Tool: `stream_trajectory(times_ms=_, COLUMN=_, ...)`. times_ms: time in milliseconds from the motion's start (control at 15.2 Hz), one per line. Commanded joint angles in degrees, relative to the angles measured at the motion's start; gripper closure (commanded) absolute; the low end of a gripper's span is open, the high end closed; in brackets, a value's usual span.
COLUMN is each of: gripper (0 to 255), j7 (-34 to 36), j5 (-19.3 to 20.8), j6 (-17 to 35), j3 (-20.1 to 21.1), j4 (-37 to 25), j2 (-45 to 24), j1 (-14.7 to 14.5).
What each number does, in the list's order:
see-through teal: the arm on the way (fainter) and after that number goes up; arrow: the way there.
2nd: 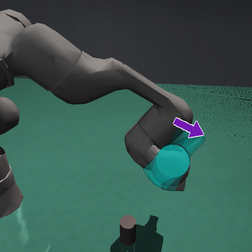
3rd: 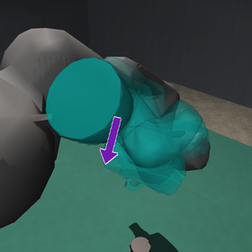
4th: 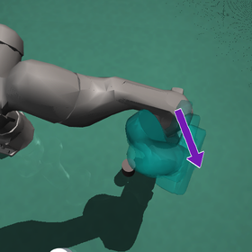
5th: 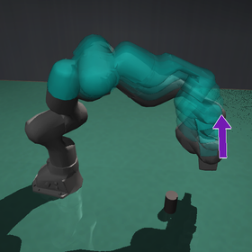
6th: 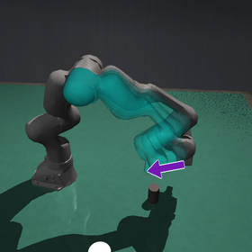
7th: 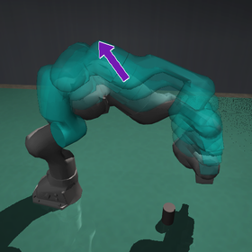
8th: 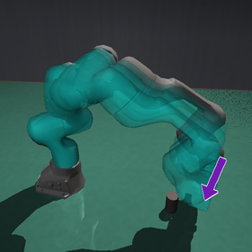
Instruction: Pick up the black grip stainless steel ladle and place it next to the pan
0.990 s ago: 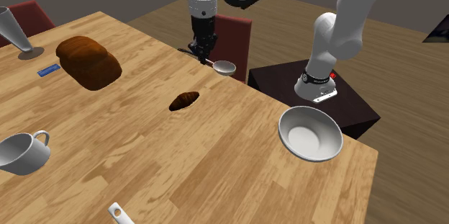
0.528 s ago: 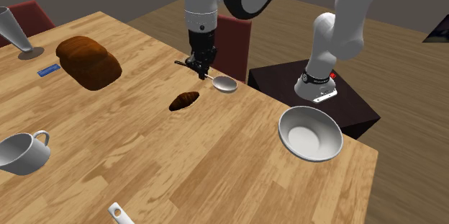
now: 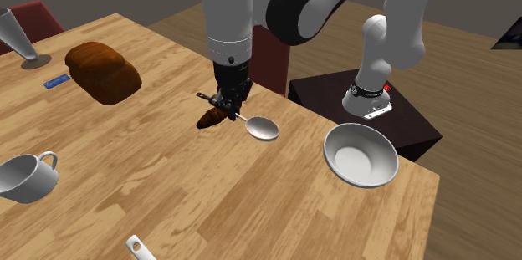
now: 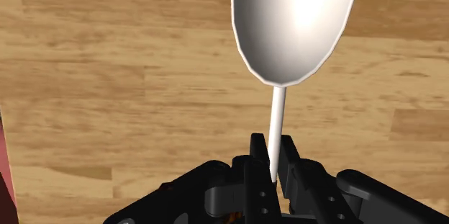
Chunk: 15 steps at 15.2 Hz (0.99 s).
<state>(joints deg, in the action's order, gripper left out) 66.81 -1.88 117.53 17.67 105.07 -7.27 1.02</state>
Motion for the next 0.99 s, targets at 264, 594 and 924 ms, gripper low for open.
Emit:
stream_trajectory(times_ms=264, gripper=255, j7=8.8, j5=4.2, j6=-2.5, j3=2.3, j4=-10.7, j2=-8.4, j1=-5.4)
stream_trajectory(times_ms=594, gripper=255, j7=8.9, j5=4.5, j6=1.1, j3=2.1, j4=-7.9, j2=-9.2, j1=-5.5)
stream_trajectory(times_ms=924, gripper=255, j7=9.0, j5=5.0, j6=4.6, j3=2.0, j4=-5.5, j2=-10.2, j1=-5.6)
